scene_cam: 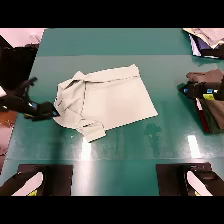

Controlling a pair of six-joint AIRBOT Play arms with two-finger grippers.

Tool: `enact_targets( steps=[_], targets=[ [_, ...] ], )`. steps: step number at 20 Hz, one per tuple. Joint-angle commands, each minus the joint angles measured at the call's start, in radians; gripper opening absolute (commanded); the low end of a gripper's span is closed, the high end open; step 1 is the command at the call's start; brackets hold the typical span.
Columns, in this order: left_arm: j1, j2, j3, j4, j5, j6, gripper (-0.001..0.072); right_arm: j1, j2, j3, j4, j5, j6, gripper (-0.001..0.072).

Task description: Fold the shirts.

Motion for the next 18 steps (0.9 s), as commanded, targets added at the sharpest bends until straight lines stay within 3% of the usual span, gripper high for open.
enact_targets(
  steps=[1,10,14,18],
  targets=[
    [-0.086,0.07,-0.2,-0.064,0.154,-0.07,0.0543,0.006,0.001,-0.001,0.0,-0.018,0.0,0.0308],
    [-0.257,0.138,-0.385,-0.143,0.525,-0.305,0.0544,0.007,0.001,-0.001,0.0,-0.019,0.0,0.0309],
    [-0.257,0.138,-0.385,-0.147,0.512,-0.317,0.0543,0.007,0.001,-0.001,0.0,-0.027,0.0,0.0309],
    [-0.257,0.138,-0.385,-0.137,0.415,-0.294,0.0543,0.007,0.001,-0.001,0.0,-0.027,0.0,0.0309]
  ],
)
